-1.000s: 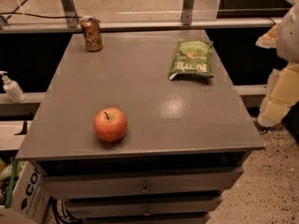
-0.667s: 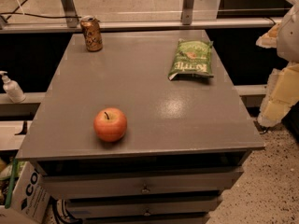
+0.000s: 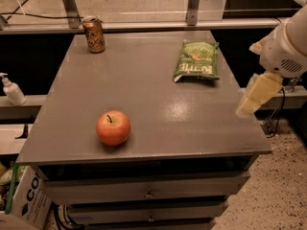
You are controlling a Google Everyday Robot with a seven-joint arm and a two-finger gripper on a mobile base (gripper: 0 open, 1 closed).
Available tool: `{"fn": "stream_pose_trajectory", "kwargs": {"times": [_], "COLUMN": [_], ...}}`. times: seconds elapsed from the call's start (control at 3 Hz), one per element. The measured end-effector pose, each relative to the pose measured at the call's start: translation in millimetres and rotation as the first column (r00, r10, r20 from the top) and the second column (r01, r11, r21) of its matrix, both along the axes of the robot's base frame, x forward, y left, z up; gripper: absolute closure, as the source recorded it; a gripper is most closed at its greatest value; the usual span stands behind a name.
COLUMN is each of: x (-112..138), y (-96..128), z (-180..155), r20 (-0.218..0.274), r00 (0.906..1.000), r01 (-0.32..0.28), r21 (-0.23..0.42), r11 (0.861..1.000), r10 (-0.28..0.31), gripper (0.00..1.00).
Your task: Move green jalapeno chip bag near orange can
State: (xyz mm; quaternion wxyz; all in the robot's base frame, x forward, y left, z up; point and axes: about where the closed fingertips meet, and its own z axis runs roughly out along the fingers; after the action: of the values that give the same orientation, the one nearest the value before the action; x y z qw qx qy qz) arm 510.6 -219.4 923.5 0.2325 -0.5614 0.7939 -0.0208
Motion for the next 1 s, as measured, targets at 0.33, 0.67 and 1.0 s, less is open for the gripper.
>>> {"fn": "stream_pose_trajectory", "kwargs": {"times": [0.33, 0.67, 1.0], "x": [48, 89, 92], "y": [-2, -3, -2], "z": [-35, -52, -55], "r20": [0.062, 0.075, 0.072], "r00": [0.9971, 0.9904, 0.9904], "r01": [0.037, 0.098, 0.101], "r21": [0.096, 0.203, 0.21], "r11": [0.995, 0.974, 0.972], "r10": [-0.043, -0.116, -0.118], "gripper": [0.0, 0.0, 0.0]}}
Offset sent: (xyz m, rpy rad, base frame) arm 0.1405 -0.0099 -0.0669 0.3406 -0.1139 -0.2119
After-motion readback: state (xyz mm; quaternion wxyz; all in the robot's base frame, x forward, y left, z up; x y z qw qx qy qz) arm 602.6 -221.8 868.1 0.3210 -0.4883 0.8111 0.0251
